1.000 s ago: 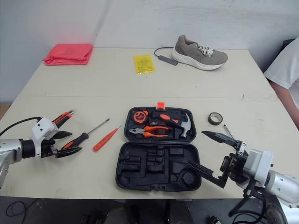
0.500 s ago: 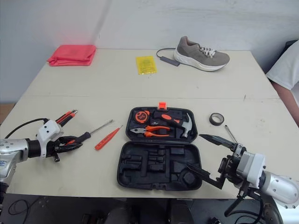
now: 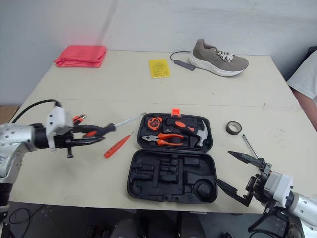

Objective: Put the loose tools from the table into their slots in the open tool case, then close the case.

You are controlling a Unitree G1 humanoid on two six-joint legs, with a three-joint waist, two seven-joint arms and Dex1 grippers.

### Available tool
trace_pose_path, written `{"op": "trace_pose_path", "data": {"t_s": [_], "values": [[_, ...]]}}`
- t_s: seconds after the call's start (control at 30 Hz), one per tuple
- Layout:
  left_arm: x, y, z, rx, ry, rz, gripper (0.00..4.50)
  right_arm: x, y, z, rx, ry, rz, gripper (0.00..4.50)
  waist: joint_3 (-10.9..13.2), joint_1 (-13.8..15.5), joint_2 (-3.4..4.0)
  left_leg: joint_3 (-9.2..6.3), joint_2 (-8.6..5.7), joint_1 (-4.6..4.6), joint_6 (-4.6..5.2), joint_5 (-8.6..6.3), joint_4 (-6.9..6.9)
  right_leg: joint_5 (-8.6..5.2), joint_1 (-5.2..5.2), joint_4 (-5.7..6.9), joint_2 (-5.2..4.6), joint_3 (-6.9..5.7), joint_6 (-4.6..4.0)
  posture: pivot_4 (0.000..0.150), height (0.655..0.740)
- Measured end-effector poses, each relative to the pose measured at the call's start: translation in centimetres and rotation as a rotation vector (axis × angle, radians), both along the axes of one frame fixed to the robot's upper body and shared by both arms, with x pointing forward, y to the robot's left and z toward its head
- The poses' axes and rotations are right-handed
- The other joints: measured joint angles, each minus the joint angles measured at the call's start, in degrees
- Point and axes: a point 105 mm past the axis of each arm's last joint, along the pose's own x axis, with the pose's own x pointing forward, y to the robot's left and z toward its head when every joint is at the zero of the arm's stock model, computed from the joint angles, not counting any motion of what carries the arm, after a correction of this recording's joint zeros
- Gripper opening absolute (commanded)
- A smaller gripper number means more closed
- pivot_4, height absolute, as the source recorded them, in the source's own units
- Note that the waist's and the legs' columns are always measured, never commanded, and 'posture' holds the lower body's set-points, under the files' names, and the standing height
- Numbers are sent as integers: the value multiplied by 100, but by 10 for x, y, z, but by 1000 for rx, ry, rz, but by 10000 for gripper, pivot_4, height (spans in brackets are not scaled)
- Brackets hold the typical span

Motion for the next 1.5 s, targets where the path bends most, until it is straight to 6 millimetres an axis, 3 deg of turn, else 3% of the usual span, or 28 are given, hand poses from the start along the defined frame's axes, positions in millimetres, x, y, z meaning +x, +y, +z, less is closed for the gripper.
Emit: {"op": "trace_pose_path", "data": {"t_s": [0.27,0.5,0.97,1.5], "values": [[-20,-86,-16,92,122,-192,8265,-7,-9,-7,-22,10,-13,45000,1,-5,2,-3,-3,5,-18,7,4,-1,1,-1,54,56,2,1500,7400],[-15,-118,-37,244,94,-212,8265,-8,-9,-6,-19,9,-35,45000,2,1,4,-3,15,8,-33,7,10,-4,-1,-2,84,72,-4,1500,7400],[0,-111,-56,414,33,-141,8265,-10,2,3,-12,-12,-62,45000,3,7,5,-4,17,8,-32,7,15,-5,-1,0,81,74,-6,1500,7400],[3,-119,-63,429,-54,-174,8265,-9,7,8,-5,-8,-58,45000,0,51,7,-9,19,11,-24,7,20,-5,7,3,73,72,-6,1500,7400]]}}
